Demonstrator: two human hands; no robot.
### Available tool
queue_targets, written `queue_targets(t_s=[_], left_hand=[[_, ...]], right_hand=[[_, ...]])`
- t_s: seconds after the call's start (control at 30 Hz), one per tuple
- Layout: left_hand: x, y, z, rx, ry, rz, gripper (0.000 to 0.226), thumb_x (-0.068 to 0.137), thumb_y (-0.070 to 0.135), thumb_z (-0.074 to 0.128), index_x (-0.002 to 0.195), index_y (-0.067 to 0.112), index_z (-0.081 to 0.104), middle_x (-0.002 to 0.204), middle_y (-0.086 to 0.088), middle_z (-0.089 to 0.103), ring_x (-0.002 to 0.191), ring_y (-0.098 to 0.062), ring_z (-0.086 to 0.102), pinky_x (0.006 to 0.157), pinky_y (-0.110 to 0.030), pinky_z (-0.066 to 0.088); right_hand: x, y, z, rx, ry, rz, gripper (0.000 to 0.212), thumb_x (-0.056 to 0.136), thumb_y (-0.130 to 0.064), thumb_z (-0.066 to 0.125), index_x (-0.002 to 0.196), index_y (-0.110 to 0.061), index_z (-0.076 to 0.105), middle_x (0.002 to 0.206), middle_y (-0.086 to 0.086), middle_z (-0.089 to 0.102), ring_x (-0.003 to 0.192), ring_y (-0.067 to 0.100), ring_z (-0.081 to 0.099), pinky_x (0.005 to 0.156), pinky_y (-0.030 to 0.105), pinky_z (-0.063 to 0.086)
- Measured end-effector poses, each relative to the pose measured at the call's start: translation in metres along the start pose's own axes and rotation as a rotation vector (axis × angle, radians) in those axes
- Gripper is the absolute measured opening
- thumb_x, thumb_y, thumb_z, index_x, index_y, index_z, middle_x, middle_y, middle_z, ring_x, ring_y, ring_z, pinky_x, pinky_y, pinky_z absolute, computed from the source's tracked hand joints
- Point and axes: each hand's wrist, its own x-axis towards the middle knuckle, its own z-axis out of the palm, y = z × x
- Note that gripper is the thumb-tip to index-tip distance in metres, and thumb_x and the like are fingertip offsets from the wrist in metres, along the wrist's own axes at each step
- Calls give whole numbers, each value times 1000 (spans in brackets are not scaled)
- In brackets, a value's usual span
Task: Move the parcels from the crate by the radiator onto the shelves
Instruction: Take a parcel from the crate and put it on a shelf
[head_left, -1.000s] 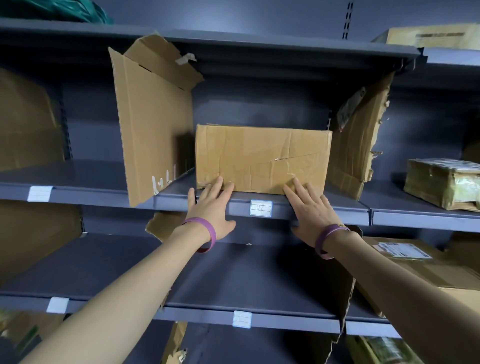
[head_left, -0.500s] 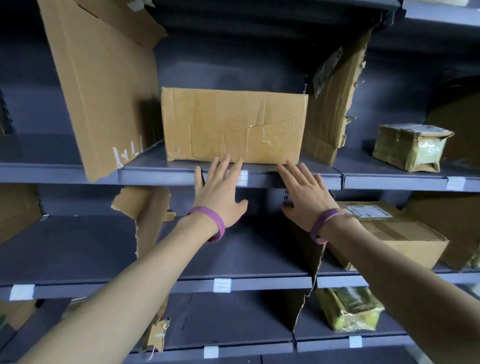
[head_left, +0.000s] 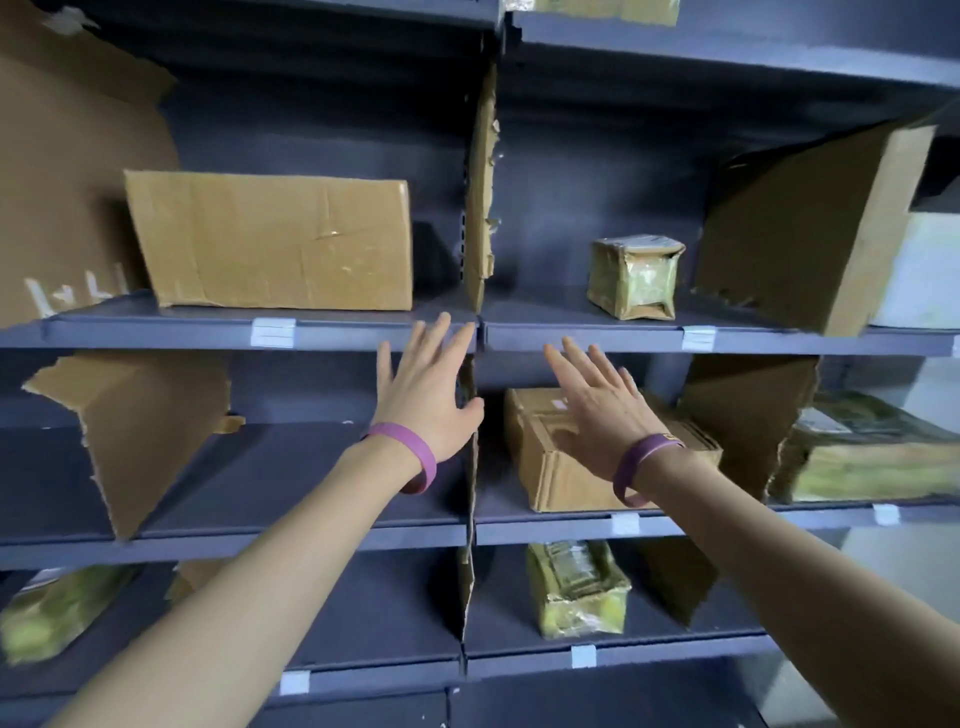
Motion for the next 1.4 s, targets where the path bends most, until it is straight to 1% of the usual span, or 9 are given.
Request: queue_targets(t_s=[0.2, 0.4, 0.6, 0.73, 0.83, 0.93, 1.07, 1.23, 1.4], left_hand=[[-3, 83, 16, 64, -55, -67, 75, 90, 39, 51, 150, 35, 6, 160, 7, -4, 147, -17, -8, 115, -48, -10], [2, 121, 25, 105, -98, -94, 78, 90, 39, 51, 150, 36, 2, 160, 6, -4, 147, -19, -8, 115, -46, -9], [24, 133, 38, 121, -86, -65, 75, 91, 41, 49, 150, 36, 2, 160, 6, -6, 147, -20, -9, 116, -49, -7], [46, 140, 53, 102, -84, -22, 75, 91, 41, 49, 150, 37, 2, 160, 8, -5, 147, -18, -10, 115, -47, -8], [65, 145, 68, 70, -50, 26, 76, 91, 39, 51, 150, 37, 3, 160, 9, -4, 147, -17, -8, 115, -46, -9], [76, 150, 84, 67, -60, 51, 79, 90, 41, 53, 150, 38, 2, 160, 10, -4, 147, -17, -8, 115, -46, -10], [88, 152, 99, 113, -99, 27, 82, 90, 44, 54, 150, 38, -1, 160, 9, -6, 147, -18, -10, 114, -47, -10], [109, 158, 101, 160, -82, -17, 83, 88, 45, 52, 150, 37, -3, 160, 10, -9, 146, -18, -12, 114, -48, -12], [131, 173, 108, 183, -72, -53, 85, 88, 43, 53, 150, 36, -4, 159, 10, -13, 146, -18, -13, 114, -49, -10]], right_hand=[[-20, 70, -27, -4, -3, -63, 79, 94, -16, 51, 154, -25, 0, 162, 1, -4, 149, 30, -4, 119, 50, 11], [-26, 107, -37, 7, -26, -83, 85, 92, -20, 58, 154, -25, -1, 162, 2, -4, 149, 31, -4, 119, 49, 10], [-16, 126, -35, -2, -20, -76, 85, 92, -22, 58, 154, -25, 0, 162, 2, -6, 149, 30, -5, 119, 45, 10], [-3, 137, -36, -5, -1, -58, 85, 91, -22, 58, 153, -26, 1, 162, 1, -5, 149, 29, -4, 119, 44, 10], [5, 148, -37, 16, 44, -40, 85, 90, -18, 59, 153, -25, 2, 162, 0, -5, 149, 29, -2, 119, 44, 11], [13, 158, -36, 17, 32, -28, 85, 90, -18, 59, 154, -24, 3, 162, -1, -4, 149, 28, -2, 121, 46, 13], [29, 174, -33, -15, 42, -38, 87, 90, -18, 60, 153, -25, 0, 162, -1, -2, 149, 29, -1, 119, 47, 10], [51, 193, -32, -87, 46, -76, 93, 89, -16, 60, 153, -24, -6, 162, 2, -6, 148, 31, -3, 118, 50, 10], [71, 208, -27, -113, 23, -149, 104, 83, 1, 61, 152, -24, -13, 160, -3, -19, 148, 29, -12, 119, 50, 9]])
